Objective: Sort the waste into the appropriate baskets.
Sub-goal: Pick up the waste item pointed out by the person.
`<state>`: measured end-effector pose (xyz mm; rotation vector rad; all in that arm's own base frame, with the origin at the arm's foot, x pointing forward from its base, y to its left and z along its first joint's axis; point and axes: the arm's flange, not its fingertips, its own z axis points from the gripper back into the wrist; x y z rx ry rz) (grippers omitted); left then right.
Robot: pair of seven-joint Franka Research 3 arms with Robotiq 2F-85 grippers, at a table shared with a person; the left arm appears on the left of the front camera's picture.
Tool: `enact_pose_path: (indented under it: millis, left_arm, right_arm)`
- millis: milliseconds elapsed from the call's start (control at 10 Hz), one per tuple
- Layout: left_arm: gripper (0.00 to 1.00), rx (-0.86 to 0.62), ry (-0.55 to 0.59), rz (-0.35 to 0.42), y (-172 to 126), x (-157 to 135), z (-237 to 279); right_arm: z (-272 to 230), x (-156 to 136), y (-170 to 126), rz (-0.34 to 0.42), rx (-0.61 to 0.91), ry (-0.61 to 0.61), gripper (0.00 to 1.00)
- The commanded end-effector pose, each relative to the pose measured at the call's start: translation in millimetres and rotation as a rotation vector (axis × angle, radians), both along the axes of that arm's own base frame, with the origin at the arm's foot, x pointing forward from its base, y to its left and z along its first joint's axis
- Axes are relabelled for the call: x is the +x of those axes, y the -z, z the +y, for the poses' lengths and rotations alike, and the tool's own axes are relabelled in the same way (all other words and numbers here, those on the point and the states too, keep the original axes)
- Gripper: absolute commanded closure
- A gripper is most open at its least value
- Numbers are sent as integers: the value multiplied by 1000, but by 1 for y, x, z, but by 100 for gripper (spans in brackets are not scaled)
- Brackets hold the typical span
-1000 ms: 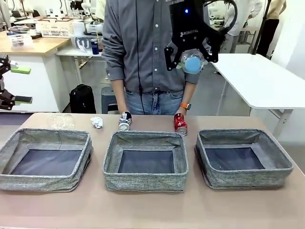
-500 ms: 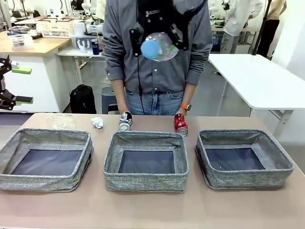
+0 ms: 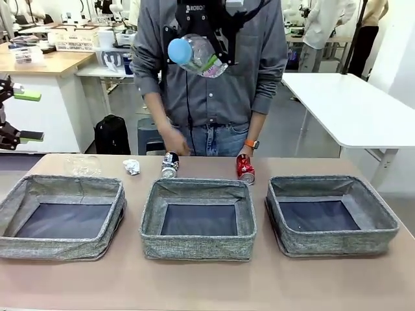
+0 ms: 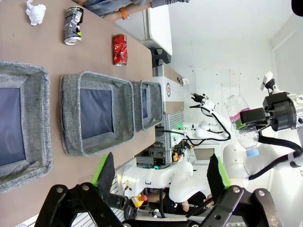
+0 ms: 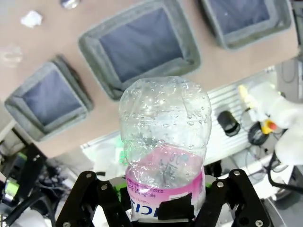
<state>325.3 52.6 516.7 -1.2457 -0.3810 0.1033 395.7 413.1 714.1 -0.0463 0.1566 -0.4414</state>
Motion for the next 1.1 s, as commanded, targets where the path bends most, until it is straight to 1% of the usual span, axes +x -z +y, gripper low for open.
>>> enact_pose_path:
  millis: [0, 200, 300, 400, 500, 600, 700, 800, 1000]
  left_arm:
    - [0, -18, 6, -25, 0, 0, -1]
    - [0, -18, 6, -25, 0, 0, -1]
    - [0, -18, 6, -25, 0, 0, -1]
    - [0, -18, 6, -25, 0, 0, -1]
    - [0, -18, 6, -25, 0, 0, -1]
    - [0, -18, 6, -25, 0, 0, -1]
    - [0, -18, 6, -25, 0, 0, -1]
    - [0, -18, 6, -25, 0, 0, -1]
    - [0, -18, 6, -25, 0, 0, -1]
  right_arm:
    - [5, -1, -10, -42, 47, -42, 100]
    - [-3, 3, -10, -22, 99, -145, 100]
    - [-7, 4, -7, -46, 88, -183, 100]
    - [-12, 5, -5, -87, 85, -263, 100]
    - [-17, 6, -4, -107, 115, -333, 100]
    - [-22, 8, -4, -137, 97, -356, 100]
    - [-22, 9, 3, -166, -6, -341, 100]
    - [-7, 12, -14, -86, 94, -307, 100]
    - [-7, 12, -14, -86, 94, -307, 100]
